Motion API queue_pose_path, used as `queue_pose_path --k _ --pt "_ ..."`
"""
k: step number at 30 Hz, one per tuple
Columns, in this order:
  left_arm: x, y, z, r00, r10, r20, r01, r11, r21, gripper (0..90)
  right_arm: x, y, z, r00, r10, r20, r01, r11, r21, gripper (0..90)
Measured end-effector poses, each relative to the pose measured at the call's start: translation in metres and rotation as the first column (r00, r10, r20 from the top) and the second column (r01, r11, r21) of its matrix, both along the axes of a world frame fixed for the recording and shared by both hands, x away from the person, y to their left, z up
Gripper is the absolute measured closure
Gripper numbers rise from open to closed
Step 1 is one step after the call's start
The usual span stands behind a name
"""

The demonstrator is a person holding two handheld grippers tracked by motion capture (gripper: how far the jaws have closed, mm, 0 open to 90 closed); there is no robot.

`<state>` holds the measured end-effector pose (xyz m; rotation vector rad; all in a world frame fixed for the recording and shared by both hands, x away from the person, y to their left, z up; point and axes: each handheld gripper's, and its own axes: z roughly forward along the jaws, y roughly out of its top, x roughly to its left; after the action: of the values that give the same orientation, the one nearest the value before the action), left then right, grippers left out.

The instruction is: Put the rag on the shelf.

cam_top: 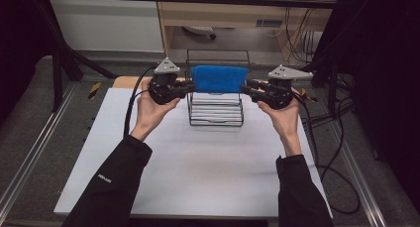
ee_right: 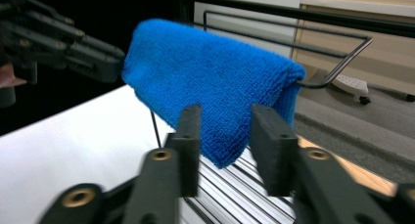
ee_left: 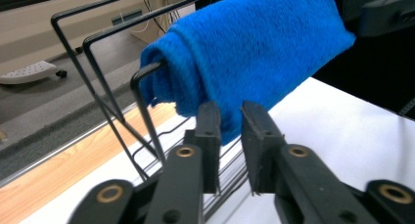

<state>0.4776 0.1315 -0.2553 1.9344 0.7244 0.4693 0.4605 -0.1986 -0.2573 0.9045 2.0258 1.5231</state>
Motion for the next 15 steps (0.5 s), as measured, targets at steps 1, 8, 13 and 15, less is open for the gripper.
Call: queue_pose_path --k 1,8,13,15 --pt "-0.001 0.002 -0.001 1.0 0.001 -0.006 -0.001 1.0 -0.005 73.2 -0.002 -0.001 0.002 1.0 -0.002 0.005 0.002 1.0 0.004 58.6" --pt "-0.013 0.02 -0.009 0.9996 0.024 -0.014 -0.024 0.9996 0.015 55.5 -0.014 -0.008 0.01 0.9997 -0.026 0.0 0.026 0.9994 0.024 39.5" --pt "-0.022 0.037 -0.019 0.9989 0.039 -0.027 -0.039 0.9992 0.013 44.3 -0.021 -0.013 0.008 0.9992 -0.037 -0.015 0.037 0.9991 0.019 25.1" --pt "-0.026 0.044 -0.024 0.9986 0.041 -0.033 -0.041 0.9991 0.012 39.8 -0.024 -0.015 0.006 0.999 -0.037 -0.024 0.038 0.9988 0.031 19.7"
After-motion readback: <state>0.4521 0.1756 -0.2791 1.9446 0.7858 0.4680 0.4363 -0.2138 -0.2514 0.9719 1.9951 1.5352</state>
